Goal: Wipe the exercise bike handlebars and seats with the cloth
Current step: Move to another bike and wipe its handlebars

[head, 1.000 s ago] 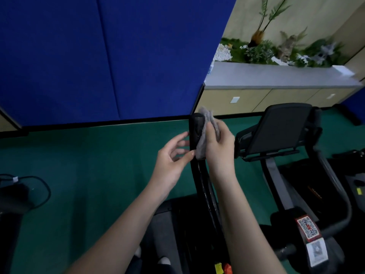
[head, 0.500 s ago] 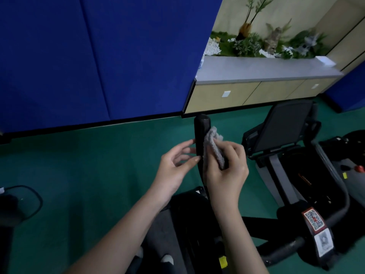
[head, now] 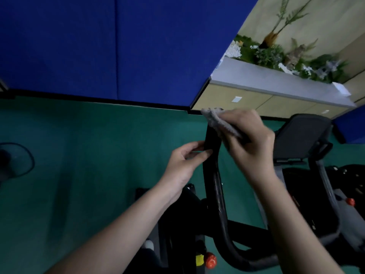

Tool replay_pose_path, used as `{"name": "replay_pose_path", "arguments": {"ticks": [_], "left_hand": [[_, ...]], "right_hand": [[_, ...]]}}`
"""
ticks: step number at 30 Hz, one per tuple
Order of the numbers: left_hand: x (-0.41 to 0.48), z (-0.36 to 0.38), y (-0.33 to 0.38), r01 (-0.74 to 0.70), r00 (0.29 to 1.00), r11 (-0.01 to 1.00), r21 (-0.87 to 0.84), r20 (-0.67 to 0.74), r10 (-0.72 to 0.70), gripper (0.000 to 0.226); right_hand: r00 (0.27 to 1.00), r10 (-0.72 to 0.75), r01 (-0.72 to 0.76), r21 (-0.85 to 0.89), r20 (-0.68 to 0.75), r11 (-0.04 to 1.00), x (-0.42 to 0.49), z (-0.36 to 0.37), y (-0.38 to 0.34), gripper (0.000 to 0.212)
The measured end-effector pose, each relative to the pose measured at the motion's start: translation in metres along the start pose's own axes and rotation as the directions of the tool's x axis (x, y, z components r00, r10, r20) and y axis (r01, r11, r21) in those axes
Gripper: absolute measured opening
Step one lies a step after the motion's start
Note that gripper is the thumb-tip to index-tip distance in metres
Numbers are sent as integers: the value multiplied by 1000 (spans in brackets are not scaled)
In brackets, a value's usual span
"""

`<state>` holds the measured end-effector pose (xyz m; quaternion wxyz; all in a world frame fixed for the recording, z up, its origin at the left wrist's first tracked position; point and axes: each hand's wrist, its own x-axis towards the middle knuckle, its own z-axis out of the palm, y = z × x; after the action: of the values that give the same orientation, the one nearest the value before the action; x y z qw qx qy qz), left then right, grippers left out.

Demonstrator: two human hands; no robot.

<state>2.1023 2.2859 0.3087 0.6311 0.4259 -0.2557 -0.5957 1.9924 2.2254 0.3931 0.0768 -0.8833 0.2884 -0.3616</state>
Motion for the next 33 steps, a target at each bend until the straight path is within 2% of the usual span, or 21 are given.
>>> {"name": "replay_pose_path", "arguments": {"ticks": [2, 5, 7, 10, 12, 15, 16, 19, 20, 21, 24, 25, 28, 29, 32, 33], "left_hand": [[-2, 3, -6, 3, 999, 998, -61, -32, -5, 23], [-4, 6, -13, 13, 998, 996, -93, -63, -19, 22], [-5, 7, -17, 14, 995, 994, -111, -92, -25, 23], [-8, 8, -23, 24, 990, 990, -140, -131, -42, 20], [-11, 9, -26, 40, 988, 986, -163, -142, -63, 18], [-14, 12, -28, 57, 984, 976, -209, -151, -90, 11], [-14, 13, -29, 57, 982, 973, -226, -163, -95, 9], [-14, 15, -30, 55, 977, 967, -250, -186, -103, 10], [-14, 15, -31, 59, 977, 965, -256, -184, -109, 11], [-14, 16, -32, 64, 977, 962, -264, -182, -115, 11], [-13, 15, -34, 66, 976, 956, -286, -179, -121, 10], [-13, 16, -35, 63, 976, 955, -289, -181, -119, 9], [-13, 17, -36, 54, 977, 956, -288, -185, -110, 8], [-13, 17, -35, 54, 977, 957, -284, -181, -109, 9], [-13, 17, -35, 58, 978, 955, -290, -176, -113, 9], [-13, 17, -34, 59, 978, 954, -294, -173, -113, 9]], "right_hand": [[981, -133, 143, -64, 142, 988, 17, -5, 7, 15], [894, -279, 340, -126, 350, 932, 31, -9, 15, 15], [813, -334, 421, -84, 477, 903, 36, -10, 17, 15], [644, -374, 480, 27, 668, 877, 47, -7, 14, 13], [575, -387, 487, 79, 721, 870, 63, -6, 13, 14], [565, -378, 487, 74, 734, 870, 80, -1, 11, 9], [540, -379, 509, 67, 752, 858, 79, 2, 10, 8], [391, -413, 610, 105, 822, 785, 69, 9, 10, 12], [367, -418, 621, 116, 831, 776, 70, 8, 10, 13], [370, -420, 622, 115, 829, 775, 74, 7, 12, 14], [450, -423, 619, 67, 787, 783, 79, 5, 14, 12], [446, -426, 637, 55, 787, 769, 74, 7, 13, 10], [346, -427, 684, 87, 836, 725, 59, 8, 11, 12], [355, -423, 665, 93, 834, 741, 60, 6, 12, 12], [545, -416, 576, 34, 728, 816, 65, 0, 15, 13], [589, -412, 563, 13, 695, 827, 62, 0, 15, 15]]}}
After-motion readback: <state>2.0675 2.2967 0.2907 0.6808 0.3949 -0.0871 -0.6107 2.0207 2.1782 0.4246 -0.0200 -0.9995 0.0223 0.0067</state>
